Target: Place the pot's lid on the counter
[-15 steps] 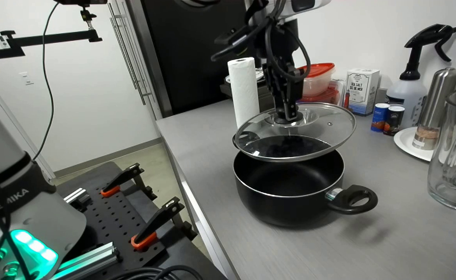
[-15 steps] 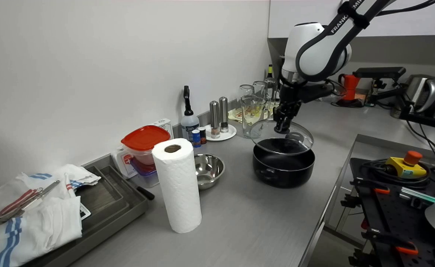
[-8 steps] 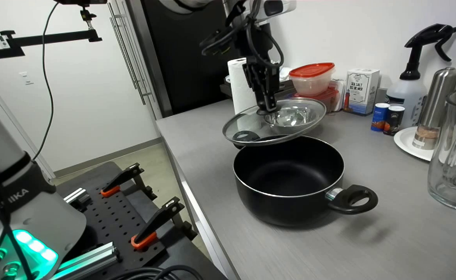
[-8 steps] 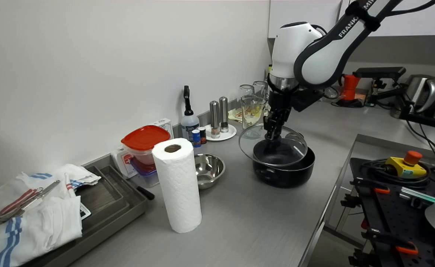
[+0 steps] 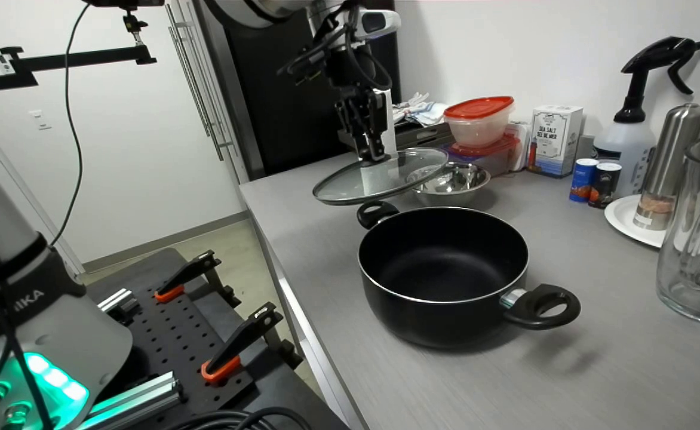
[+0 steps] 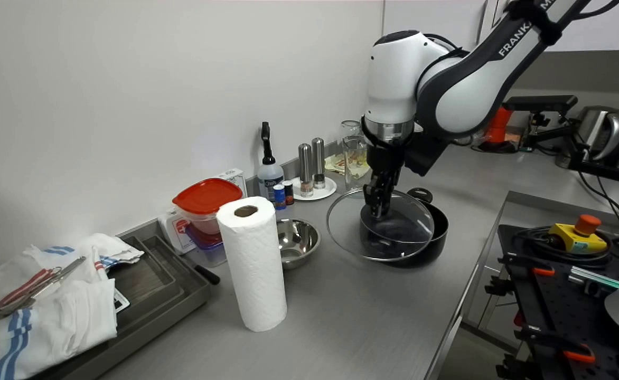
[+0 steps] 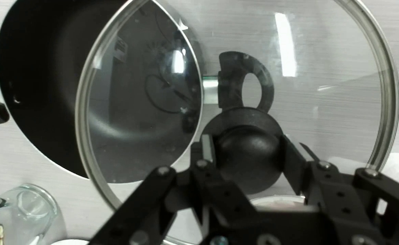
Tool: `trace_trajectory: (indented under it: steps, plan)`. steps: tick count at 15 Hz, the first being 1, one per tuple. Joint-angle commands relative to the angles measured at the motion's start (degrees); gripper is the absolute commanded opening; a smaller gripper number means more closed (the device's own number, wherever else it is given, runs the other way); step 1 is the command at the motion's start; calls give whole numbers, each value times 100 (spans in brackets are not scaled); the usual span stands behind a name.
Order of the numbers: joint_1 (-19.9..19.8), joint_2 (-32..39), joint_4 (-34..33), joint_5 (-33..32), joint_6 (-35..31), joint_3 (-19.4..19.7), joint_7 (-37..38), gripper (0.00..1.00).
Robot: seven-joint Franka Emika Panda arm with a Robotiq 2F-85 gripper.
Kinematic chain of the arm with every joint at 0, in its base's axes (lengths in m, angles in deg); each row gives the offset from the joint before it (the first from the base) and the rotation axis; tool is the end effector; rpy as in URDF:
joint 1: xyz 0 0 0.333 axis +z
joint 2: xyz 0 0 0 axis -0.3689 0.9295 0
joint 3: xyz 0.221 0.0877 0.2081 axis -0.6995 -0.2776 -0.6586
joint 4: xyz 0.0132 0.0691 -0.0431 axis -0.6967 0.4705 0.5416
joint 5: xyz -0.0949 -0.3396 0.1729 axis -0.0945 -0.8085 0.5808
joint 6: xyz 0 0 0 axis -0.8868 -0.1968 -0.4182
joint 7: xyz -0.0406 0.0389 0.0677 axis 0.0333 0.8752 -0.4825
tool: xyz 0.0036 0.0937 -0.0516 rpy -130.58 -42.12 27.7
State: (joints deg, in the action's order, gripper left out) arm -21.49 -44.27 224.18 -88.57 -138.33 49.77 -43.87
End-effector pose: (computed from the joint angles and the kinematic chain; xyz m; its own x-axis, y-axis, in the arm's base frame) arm 0.4902 -0.0273 0.2752 0.9635 -0.2545 0.0832 -0.2644 -0.9535 0.1450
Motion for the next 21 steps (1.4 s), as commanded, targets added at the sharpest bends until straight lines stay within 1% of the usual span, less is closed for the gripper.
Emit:
trace_trajectory:
  steps: [1,6,12,17,21]
  plan:
    - [273,230,-416,-289,357,-192,323,25]
    - [644,730,-878,-298,450,-368,303,25]
    - [963,1371,-1427,-75,366,-458,-7,25]
    - [1012,1824,-1797,121,236,-527,-390,25]
    - [948,2184,-2052,392,161,-583,-844,25]
